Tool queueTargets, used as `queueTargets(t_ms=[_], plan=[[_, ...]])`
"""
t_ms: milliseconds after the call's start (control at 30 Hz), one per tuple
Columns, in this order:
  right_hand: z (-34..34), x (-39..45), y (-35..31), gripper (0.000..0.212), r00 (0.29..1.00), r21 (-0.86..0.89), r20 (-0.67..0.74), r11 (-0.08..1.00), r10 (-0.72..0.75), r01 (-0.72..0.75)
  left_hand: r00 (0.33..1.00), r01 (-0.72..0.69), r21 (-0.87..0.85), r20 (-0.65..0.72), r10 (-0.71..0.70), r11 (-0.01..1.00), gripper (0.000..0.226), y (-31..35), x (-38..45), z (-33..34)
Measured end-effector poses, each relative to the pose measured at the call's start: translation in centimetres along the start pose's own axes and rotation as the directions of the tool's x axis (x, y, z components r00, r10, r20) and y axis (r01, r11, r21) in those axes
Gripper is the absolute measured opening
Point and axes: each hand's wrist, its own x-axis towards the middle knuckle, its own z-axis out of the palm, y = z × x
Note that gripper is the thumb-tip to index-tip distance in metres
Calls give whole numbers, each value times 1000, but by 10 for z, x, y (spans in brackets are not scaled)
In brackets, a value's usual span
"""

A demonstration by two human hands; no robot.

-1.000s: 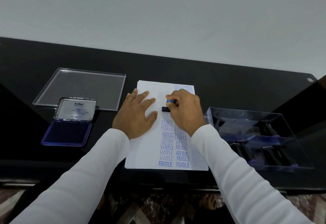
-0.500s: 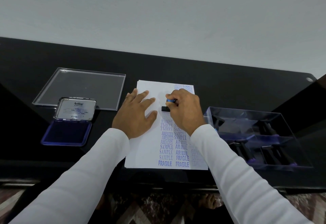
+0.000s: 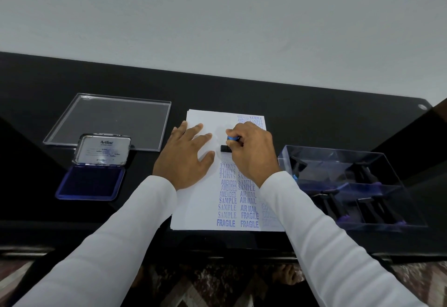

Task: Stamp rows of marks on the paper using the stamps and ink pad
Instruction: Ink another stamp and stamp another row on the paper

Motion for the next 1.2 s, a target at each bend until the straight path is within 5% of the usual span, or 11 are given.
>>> queueTargets(t_ms=[833,1200], plan=[[1,3,1,9,1000,49,-10,998,27,-27,1000,-14,-12,-9,14,1000,66,-2,0,1],[-26,-2,2,12,968,291,-159,946,194,-142,999,-29,-44,-30,28,999,55,1,-2,-3]])
